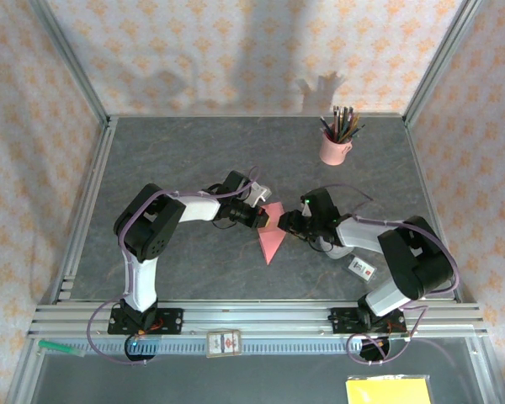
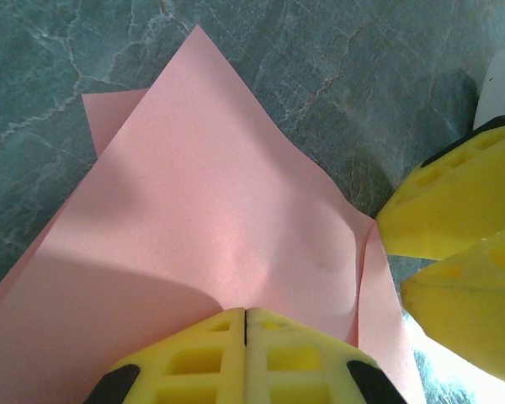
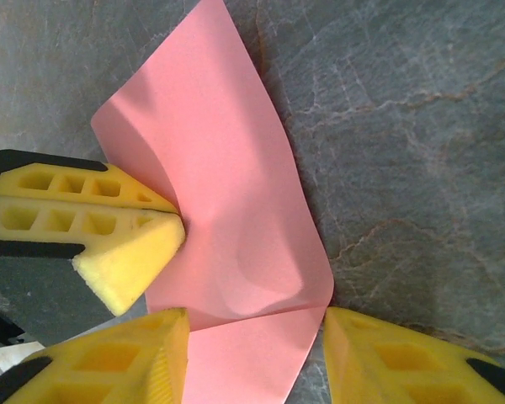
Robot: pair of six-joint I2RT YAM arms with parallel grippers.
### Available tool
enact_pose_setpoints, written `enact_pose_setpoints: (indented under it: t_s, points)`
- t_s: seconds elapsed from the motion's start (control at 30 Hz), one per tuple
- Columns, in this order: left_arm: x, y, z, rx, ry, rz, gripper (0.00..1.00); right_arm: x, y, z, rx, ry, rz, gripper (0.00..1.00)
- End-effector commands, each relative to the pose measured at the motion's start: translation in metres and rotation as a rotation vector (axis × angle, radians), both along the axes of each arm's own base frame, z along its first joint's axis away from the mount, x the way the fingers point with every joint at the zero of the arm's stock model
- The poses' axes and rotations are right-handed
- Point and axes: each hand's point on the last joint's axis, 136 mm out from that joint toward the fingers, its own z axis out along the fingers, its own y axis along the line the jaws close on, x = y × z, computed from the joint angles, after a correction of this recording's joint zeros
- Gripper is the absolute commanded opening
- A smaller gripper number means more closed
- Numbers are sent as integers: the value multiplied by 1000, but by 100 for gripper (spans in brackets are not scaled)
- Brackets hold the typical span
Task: Fold a paper plane with a square sheet of paper (pick it up from the middle)
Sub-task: Perform the fifth fold on the wing at the bottom-center of the table.
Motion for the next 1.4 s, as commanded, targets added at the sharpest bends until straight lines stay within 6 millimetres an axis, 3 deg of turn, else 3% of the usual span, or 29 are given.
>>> enact_pose_setpoints:
  t_s: [0.0,0.67,1.1,1.37]
  points:
    - [-23,14,-33,85,107,-9,5,0,1,7,63,-1,-24,45]
    - [-22,16,-34,96,103,1,5,-12,8,13,232,23,-69,40]
    - [-22,17,-35,100,105,5,4,-9,-11,4,149,14,-164,39]
    - [-23,17,-36,104,107,4,4,-4,-4,0,166,25,-145,39]
